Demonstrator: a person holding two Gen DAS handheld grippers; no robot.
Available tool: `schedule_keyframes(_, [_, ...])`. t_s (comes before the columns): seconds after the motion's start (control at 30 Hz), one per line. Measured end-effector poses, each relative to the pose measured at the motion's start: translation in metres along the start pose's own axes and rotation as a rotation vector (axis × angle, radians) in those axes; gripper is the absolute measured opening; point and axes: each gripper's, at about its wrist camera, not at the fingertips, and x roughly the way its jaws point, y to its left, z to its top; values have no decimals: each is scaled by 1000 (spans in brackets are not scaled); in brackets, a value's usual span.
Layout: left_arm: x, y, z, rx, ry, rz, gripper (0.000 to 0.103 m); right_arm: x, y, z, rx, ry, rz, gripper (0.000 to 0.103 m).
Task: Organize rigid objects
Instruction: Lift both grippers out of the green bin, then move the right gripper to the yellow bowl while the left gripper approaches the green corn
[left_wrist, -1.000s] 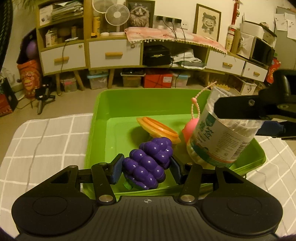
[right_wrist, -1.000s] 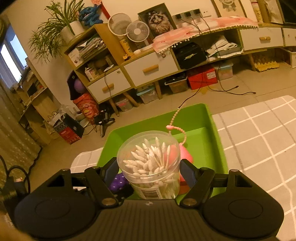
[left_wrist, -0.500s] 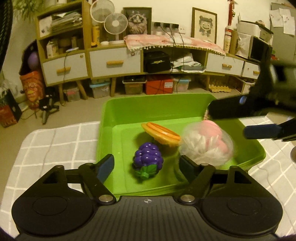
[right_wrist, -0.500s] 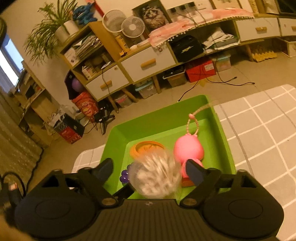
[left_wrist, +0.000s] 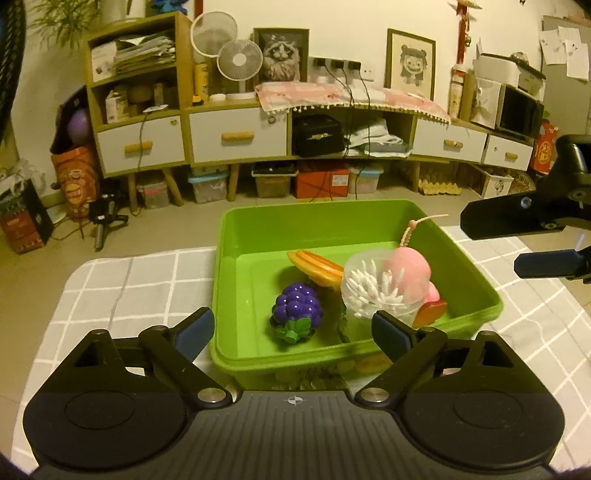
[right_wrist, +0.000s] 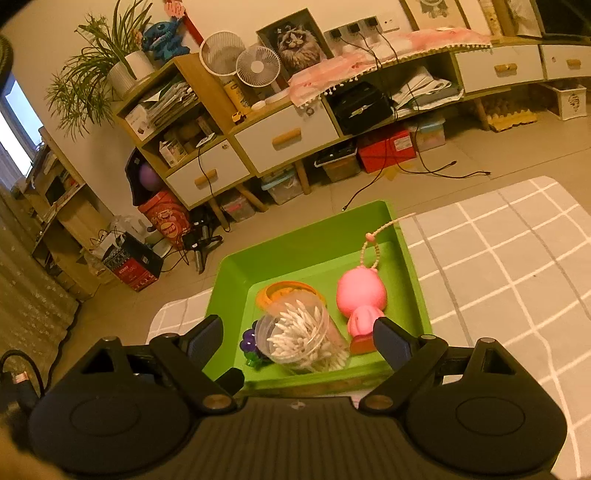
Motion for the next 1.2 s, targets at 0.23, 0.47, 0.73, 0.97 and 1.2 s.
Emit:
schedule_keyframes(0.23, [-26,8,-8,-27,4,2,97,-27,9,-5,-4,-16,9,64])
schedule_keyframes(0.47, [-51,14,-19,-36,5,-1,101,-49,19,-19,-28,-8,11,65])
schedule_keyframes(0.73, [-65,18,-43,-13,29,-11,101,-70,20,-51,-74,6,-10,68])
schedule_keyframes(0.97, [-72,20,-69,4,41,-7,101,-79,19,-86,-162,25,-55,68])
schedule_keyframes(1.2, [-76,24,-92,38,42,-11,101,-82,12,-128,-298,12,-57,69])
